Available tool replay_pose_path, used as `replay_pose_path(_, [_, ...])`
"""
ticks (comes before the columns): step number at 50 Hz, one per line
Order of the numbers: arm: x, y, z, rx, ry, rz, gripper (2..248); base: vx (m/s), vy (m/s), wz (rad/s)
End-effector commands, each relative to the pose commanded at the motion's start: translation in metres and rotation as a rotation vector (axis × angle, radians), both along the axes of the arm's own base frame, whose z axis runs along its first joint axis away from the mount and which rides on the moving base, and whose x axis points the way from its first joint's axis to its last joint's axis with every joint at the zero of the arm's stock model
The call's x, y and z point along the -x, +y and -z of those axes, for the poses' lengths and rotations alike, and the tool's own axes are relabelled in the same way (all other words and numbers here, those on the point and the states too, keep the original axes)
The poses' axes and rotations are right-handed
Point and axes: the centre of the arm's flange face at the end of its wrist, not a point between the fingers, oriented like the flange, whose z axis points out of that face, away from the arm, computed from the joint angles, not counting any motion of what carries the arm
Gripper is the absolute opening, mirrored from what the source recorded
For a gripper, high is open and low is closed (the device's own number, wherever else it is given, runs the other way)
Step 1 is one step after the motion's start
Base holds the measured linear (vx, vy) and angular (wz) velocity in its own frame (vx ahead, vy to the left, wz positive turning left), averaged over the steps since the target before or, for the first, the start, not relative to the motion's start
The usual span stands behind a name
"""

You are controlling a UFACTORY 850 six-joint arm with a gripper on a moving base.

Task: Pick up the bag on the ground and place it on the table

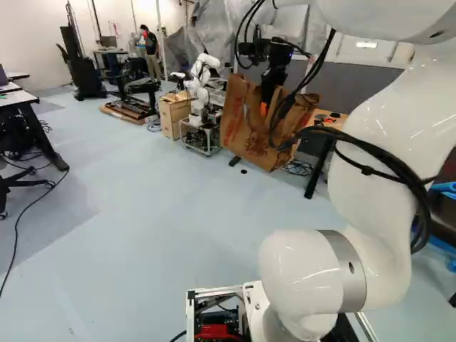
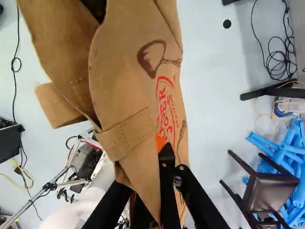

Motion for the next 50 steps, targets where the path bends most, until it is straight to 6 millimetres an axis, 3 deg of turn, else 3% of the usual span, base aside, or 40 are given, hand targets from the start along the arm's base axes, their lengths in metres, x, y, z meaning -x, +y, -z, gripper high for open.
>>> replay_pose_path(50, [-0.001,-0.005,-0.075,-0.03,-0.02,0.007,22,0.0,0.0,0.0])
